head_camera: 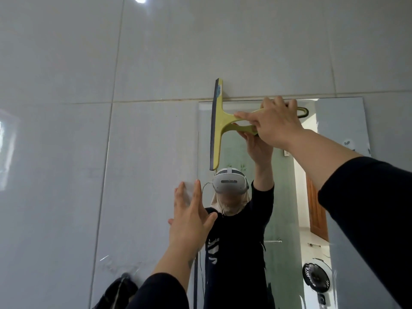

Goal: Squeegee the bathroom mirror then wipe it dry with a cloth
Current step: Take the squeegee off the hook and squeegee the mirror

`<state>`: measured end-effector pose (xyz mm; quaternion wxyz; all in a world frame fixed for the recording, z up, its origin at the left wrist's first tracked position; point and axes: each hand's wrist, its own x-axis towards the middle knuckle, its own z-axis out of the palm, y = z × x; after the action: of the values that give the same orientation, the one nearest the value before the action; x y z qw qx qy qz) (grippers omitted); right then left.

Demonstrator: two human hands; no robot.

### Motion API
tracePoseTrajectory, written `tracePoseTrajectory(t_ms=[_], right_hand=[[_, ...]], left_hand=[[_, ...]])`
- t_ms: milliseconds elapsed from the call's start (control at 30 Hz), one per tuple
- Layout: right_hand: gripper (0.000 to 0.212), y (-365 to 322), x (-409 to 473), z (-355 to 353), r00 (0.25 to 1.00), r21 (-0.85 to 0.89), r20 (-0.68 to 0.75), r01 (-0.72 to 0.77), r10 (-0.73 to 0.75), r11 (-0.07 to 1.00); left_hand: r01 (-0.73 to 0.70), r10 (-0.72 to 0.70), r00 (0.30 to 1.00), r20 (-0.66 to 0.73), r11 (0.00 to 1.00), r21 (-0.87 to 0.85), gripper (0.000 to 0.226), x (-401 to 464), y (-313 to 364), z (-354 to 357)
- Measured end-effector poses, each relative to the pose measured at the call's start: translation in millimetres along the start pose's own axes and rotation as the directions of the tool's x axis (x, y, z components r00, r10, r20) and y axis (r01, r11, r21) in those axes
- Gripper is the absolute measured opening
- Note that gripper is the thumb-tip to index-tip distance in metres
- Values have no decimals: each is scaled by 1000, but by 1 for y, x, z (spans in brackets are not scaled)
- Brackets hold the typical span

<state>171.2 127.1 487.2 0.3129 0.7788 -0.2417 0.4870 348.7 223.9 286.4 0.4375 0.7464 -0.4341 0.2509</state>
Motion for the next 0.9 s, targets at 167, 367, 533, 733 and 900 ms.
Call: tracePoseTrajectory(t_ms=[167, 367, 533, 733, 900], right_hand=[[49, 24, -12, -6, 1000, -44, 16, -14, 14, 999], [48, 50, -27, -14, 999, -92, 25, -22, 24, 996], [48, 74, -38, -20, 996, -134, 58, -55, 63, 989], [47, 98, -50, -24, 992, -169, 75, -88, 102, 982], [53, 123, -61, -30, 984, -207, 93, -131, 153, 969]], left_hand=[[11, -11, 1000, -2, 1000, -15, 90, 1, 1, 0], [91, -91, 996, -4, 996, 1, 87, -3, 13, 2], [94, -91, 995, -39, 993, 69, 87, -14, 36, 12], [114, -110, 992, -53, 992, 59, 107, -13, 47, 28], [111, -109, 989, -96, 994, 20, 113, -13, 45, 31]])
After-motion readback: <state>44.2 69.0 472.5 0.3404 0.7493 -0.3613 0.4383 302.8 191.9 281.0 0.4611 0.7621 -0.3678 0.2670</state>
